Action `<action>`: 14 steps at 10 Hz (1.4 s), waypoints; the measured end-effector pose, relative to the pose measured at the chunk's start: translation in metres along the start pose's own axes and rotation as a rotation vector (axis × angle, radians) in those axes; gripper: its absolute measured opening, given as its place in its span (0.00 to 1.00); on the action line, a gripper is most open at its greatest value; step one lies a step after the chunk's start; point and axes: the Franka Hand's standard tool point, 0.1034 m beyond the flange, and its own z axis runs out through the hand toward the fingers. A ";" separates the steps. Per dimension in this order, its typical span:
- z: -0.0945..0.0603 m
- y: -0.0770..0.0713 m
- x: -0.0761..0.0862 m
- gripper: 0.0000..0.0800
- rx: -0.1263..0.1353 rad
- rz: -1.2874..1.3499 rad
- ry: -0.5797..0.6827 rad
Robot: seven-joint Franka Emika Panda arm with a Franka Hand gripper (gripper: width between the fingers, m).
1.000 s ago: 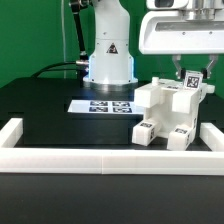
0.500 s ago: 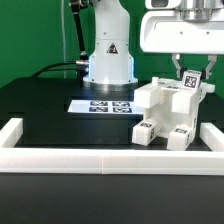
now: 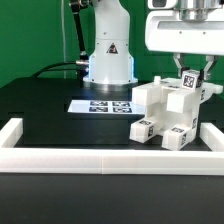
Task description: Assemble chair
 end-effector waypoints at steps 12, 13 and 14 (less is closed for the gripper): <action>0.002 -0.003 -0.002 0.81 0.010 -0.545 0.033; 0.002 -0.003 -0.002 0.81 0.008 -0.628 0.036; 0.002 -0.005 -0.004 0.81 0.008 -0.691 0.039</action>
Offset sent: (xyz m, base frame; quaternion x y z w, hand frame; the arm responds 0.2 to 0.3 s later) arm 0.0000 0.0000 0.0000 0.0000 0.0000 0.0000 1.0000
